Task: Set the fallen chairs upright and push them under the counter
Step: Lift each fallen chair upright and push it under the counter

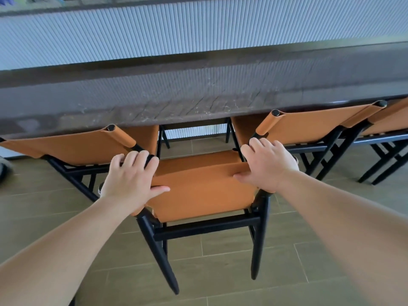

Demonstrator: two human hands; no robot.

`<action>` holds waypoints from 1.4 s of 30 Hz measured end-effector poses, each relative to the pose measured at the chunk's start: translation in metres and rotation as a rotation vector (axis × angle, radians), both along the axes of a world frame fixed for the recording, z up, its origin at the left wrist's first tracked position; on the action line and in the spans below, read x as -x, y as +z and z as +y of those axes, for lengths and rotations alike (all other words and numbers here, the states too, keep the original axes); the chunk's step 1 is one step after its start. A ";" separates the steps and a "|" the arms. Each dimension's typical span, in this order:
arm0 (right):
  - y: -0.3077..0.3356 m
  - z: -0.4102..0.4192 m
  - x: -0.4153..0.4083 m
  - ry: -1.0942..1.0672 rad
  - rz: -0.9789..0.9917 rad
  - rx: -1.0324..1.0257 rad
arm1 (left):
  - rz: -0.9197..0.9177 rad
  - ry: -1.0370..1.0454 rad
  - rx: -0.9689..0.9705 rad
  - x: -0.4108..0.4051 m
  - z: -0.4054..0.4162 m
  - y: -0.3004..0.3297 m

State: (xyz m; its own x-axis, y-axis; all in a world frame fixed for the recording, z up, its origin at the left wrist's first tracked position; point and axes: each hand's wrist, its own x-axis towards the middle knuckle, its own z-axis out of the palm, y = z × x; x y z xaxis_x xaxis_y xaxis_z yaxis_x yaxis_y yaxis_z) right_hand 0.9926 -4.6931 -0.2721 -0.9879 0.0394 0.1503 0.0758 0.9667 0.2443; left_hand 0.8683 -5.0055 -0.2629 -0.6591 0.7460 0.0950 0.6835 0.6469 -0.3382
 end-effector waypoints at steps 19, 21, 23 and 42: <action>0.010 -0.023 0.078 -0.081 -0.024 0.062 | -0.048 0.041 0.101 0.141 0.010 0.015; 0.013 -0.018 0.092 -0.093 -0.024 0.068 | -0.081 0.036 0.074 0.157 0.017 0.016; 0.016 -0.010 0.107 -0.107 -0.034 0.077 | -0.103 0.052 0.024 0.171 0.025 0.017; 0.034 0.067 0.211 0.103 -0.051 0.066 | -0.188 0.333 -0.086 0.218 0.064 0.021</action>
State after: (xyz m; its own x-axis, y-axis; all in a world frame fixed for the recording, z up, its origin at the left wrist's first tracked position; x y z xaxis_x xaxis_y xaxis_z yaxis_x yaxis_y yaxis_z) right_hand 0.7816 -4.6259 -0.2385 -0.9934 -0.0550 0.1004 -0.0361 0.9828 0.1812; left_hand 0.6508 -4.9418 -0.2422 -0.8756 0.4830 0.0025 0.4763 0.8643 -0.1615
